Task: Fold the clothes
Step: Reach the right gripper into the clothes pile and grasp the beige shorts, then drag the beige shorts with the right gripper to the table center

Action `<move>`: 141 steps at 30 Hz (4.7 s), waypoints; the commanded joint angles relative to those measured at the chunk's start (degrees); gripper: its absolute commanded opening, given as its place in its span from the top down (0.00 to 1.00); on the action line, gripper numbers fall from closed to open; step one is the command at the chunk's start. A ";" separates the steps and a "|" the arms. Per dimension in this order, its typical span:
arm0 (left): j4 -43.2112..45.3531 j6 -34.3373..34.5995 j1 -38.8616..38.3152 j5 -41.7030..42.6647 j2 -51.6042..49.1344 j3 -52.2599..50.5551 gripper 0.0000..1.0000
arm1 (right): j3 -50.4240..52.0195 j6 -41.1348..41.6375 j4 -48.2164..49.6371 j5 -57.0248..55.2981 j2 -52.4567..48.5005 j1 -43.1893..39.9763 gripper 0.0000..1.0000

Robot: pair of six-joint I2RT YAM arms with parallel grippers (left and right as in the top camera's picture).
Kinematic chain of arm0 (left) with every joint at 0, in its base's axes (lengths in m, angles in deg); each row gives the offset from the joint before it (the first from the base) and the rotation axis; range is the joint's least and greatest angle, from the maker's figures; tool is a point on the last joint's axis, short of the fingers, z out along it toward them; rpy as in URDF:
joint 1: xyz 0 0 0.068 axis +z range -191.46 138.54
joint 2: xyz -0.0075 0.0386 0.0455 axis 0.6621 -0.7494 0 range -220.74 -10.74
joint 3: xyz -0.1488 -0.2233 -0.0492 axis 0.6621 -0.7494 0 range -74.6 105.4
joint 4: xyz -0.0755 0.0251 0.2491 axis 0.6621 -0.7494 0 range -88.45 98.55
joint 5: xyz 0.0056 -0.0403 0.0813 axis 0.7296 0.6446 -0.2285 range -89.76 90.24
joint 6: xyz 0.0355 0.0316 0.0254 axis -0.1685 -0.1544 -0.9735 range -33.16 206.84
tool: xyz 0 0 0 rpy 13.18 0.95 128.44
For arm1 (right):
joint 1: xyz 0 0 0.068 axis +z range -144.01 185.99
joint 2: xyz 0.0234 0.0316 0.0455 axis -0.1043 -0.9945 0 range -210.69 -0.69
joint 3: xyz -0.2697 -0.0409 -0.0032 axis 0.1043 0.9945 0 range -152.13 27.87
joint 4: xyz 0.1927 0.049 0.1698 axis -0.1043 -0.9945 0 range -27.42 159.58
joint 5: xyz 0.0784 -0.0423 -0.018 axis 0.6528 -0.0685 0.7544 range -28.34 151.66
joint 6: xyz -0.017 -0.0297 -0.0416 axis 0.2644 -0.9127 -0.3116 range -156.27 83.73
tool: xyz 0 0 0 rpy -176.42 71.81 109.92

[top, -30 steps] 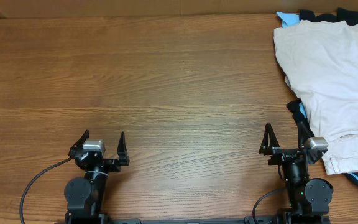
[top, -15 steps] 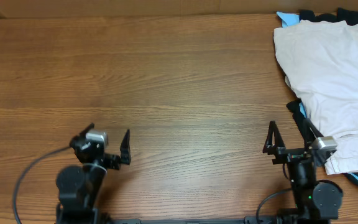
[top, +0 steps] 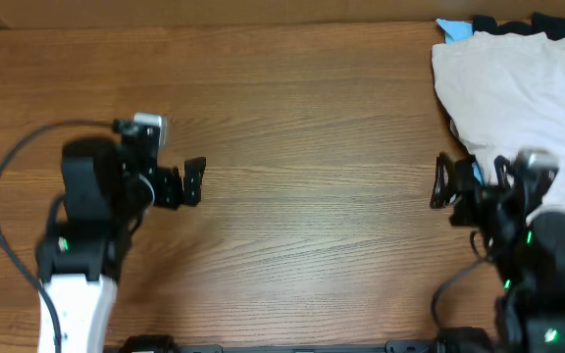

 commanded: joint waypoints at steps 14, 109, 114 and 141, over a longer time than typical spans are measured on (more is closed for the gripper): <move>0.52 -0.48 -0.33 9.20 -13.11 13.94 0.00 | -28.70 1.97 -16.52 -0.33 -35.43 -5.44 0.00; 13.53 1.01 8.37 6.58 -25.31 19.63 0.28 | -47.82 -0.20 -31.65 19.78 -61.57 -0.15 0.96; 13.53 0.96 11.80 6.56 -25.31 19.63 0.26 | -47.82 3.58 -27.02 14.80 -63.14 16.28 0.96; 14.53 0.33 18.10 0.22 -25.33 19.63 0.10 | -47.98 11.80 -16.06 19.71 -72.63 47.25 0.44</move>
